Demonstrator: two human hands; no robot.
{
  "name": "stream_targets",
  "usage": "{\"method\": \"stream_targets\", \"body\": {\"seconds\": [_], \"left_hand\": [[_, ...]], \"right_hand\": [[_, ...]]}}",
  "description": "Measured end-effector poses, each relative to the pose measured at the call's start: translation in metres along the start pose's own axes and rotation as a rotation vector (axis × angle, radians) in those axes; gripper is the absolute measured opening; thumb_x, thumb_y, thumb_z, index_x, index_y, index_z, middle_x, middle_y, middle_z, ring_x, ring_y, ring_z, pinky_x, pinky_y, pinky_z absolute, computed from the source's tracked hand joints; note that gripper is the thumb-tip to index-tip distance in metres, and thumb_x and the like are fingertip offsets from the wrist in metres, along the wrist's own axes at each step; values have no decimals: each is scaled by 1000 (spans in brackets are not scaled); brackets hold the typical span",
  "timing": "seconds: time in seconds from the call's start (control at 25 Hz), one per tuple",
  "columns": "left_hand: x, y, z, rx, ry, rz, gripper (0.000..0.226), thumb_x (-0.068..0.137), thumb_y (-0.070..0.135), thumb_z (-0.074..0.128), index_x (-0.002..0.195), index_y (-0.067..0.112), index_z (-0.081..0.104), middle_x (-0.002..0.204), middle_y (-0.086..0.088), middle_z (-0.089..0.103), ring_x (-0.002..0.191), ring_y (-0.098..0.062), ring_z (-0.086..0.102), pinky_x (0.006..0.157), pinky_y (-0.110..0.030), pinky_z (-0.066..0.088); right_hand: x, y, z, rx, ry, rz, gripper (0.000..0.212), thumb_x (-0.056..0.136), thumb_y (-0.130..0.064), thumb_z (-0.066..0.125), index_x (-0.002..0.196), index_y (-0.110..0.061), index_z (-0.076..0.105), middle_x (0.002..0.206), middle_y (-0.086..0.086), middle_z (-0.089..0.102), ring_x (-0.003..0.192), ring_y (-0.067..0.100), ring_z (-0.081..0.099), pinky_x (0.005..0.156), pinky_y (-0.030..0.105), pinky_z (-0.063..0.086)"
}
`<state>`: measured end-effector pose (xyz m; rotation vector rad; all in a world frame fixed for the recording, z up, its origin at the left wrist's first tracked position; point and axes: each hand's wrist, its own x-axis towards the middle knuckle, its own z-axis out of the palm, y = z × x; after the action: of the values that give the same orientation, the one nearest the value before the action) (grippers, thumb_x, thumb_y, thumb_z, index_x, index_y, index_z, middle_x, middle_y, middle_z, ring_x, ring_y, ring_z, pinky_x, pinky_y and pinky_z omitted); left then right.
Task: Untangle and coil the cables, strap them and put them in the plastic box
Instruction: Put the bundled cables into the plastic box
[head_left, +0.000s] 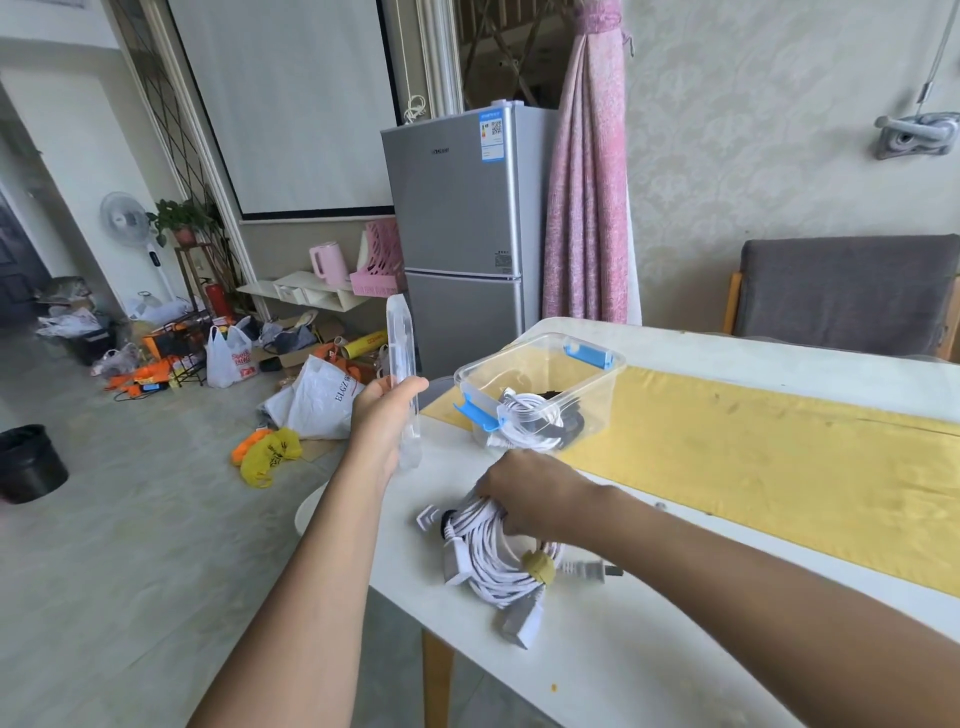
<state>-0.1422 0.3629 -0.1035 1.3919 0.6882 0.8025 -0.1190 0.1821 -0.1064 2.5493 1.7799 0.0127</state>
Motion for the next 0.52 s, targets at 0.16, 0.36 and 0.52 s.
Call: {"method": "stream_targets", "body": {"seconds": [0.16,0.36,0.52], "left_hand": [[5,3,-3,3,-10,-50,13,84,18,66,88,11,57,64,-1,45,65,-17,45,58,-26,37],[-1,2,7,3,-44,-29,15,86,13,65,75,14,55,61,-1,55,62,-14,56,51,-20,41],[-1,-5,11,39,-101,-14,14,80,17,72,81,11,59,70,-4,55,77,-22,53,69,-31,40]], "right_hand": [[-12,17,-57,47,135,-55,27,73,-8,63,100,-10,67,89,8,66,85,26,55,63,28,38],[7,68,-122,239,473,344,20,71,-7,60,58,-10,45,54,3,41,62,27,41,41,23,29],[53,108,-114,510,511,690,20,77,-8,59,63,-8,46,55,4,49,59,29,59,38,22,32]]}}
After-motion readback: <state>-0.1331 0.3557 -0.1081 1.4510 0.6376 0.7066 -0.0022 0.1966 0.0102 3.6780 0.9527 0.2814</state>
